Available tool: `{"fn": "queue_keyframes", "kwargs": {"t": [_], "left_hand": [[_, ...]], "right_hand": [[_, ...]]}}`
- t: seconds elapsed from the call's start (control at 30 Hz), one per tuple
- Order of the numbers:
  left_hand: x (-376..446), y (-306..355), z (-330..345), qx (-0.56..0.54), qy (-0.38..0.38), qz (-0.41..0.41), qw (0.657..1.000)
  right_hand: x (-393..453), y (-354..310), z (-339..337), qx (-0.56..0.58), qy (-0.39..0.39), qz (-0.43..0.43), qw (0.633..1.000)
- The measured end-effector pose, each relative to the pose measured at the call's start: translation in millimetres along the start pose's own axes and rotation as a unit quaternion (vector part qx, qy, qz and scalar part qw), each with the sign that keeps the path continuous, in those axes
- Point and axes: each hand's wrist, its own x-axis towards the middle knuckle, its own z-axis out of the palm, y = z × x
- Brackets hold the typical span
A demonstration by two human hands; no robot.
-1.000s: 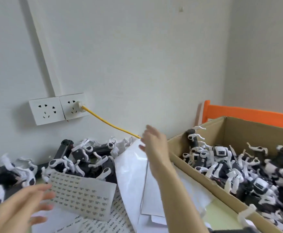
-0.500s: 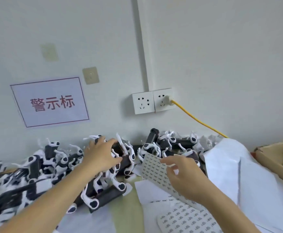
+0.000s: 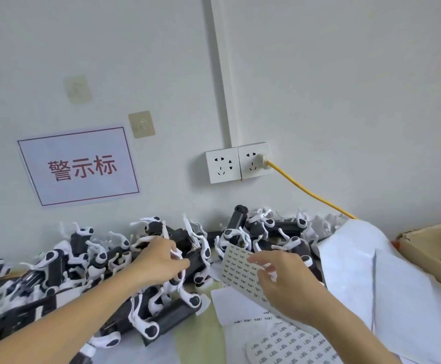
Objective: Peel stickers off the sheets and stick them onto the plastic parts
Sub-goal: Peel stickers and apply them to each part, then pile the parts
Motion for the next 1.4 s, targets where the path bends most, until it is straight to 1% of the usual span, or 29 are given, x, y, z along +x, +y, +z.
{"fn": "queue_keyframes", "kwargs": {"t": [0.07, 0.13, 0.17, 0.23, 0.3, 0.37, 0.4, 0.5, 0.53, 0.57, 0.67, 0.7, 0.73, 0.77, 0.83, 0.9, 0.93, 1.0, 1.07, 1.13, 1.17, 1.2, 1.27, 1.3, 1.33, 1.4], "left_hand": [[-0.4, -6.0, -11.4, -0.015, -0.034, 0.021, 0.999], [-2.1, -10.6, -25.2, -0.047, -0.062, 0.021, 0.997], [-3.5, -11.8, -30.8, -0.074, -0.054, 0.012, 0.996], [-4.3, -10.9, -39.7, -0.147, -0.007, -0.019, 0.989], [-3.5, -2.2, -49.7, -0.268, 0.039, -0.053, 0.961], [-3.9, 9.8, -60.2, -0.396, 0.065, -0.075, 0.913], [-4.4, 15.8, -64.4, -0.442, 0.074, -0.081, 0.890], [-8.6, 32.4, -65.7, -0.534, 0.102, -0.098, 0.833], [-11.9, 37.2, -62.1, -0.569, 0.106, -0.107, 0.809], [-16.4, 41.2, -57.2, -0.611, 0.105, -0.123, 0.775], [-38.4, 53.1, -37.5, -0.749, 0.069, -0.175, 0.635], [-47.7, 57.6, -29.1, -0.779, 0.058, -0.183, 0.597], [-57.1, 61.6, -20.2, -0.800, 0.047, -0.185, 0.569], [-65.6, 65.3, -10.9, -0.813, 0.038, -0.186, 0.551], [-79.5, 72.0, 8.2, -0.824, 0.020, -0.183, 0.536], [-87.3, 77.2, 23.5, -0.825, 0.001, -0.179, 0.536], [-88.7, 78.8, 29.7, -0.822, -0.009, -0.174, 0.542], [-88.2, 80.0, 40.1, -0.804, -0.039, -0.155, 0.573], [-87.0, 80.4, 44.8, -0.781, -0.066, -0.147, 0.604], [-83.2, 78.2, 47.6, -0.750, -0.051, -0.156, 0.641], [-81.0, 76.9, 48.5, -0.726, -0.024, -0.159, 0.669], [-78.5, 74.8, 49.5, -0.687, 0.007, -0.153, 0.710], [-75.2, 66.8, 50.3, -0.559, 0.049, -0.111, 0.820], [-74.7, 61.5, 49.3, -0.489, 0.059, -0.078, 0.867], [-74.7, 55.0, 48.3, -0.431, 0.068, -0.049, 0.898], [-73.3, 39.1, 47.6, -0.330, 0.088, -0.030, 0.939]], "right_hand": [[-0.6, -1.0, -0.2, 0.005, -0.004, 0.001, 1.000], [-0.9, -1.6, -0.1, 0.008, -0.008, 0.003, 1.000], [-1.1, -2.0, -0.3, 0.010, -0.008, 0.003, 1.000], [-1.3, -2.3, -0.3, 0.012, -0.005, 0.004, 1.000], [-1.0, -2.1, 0.2, 0.011, 0.001, 0.005, 1.000], [-0.6, -1.5, 1.2, 0.013, 0.007, 0.006, 1.000], [-0.5, -1.5, 1.6, 0.015, 0.009, 0.006, 1.000], [-1.1, -4.0, 1.8, 0.037, 0.014, -0.002, 0.999], [-1.7, -5.7, 1.5, 0.050, 0.014, -0.004, 0.999], [-2.2, -8.0, 0.9, 0.062, 0.014, -0.007, 0.998], [-4.1, -15.2, -2.1, 0.111, 0.010, -0.008, 0.994], [-5.1, -17.0, -3.1, 0.132, 0.007, -0.009, 0.991], [-6.3, -18.9, -4.2, 0.149, 0.005, -0.010, 0.989], [-7.6, -20.9, -5.7, 0.164, 0.003, -0.012, 0.986], [-10.1, -23.7, -7.9, 0.208, -0.015, -0.020, 0.978], [-11.3, -25.8, -8.5, 0.257, -0.041, -0.032, 0.965], [-11.0, -26.0, -7.5, 0.277, -0.048, -0.039, 0.959], [-9.5, -25.1, -4.1, 0.309, -0.038, -0.051, 0.949], [-7.6, -23.1, -3.3, 0.322, -0.006, -0.055, 0.945], [-5.6, -21.6, -5.8, 0.316, 0.030, -0.045, 0.947], [-5.0, -21.1, -8.1, 0.313, 0.053, -0.035, 0.948], [-4.5, -19.8, -10.6, 0.316, 0.072, -0.027, 0.946], [-4.3, -15.7, -15.1, 0.313, 0.093, -0.017, 0.945], [-4.3, -14.1, -16.9, 0.303, 0.098, -0.010, 0.948], [-4.5, -12.9, -18.3, 0.296, 0.100, -0.001, 0.950], [-5.8, -12.1, -19.4, 0.288, 0.102, 0.019, 0.952]]}}
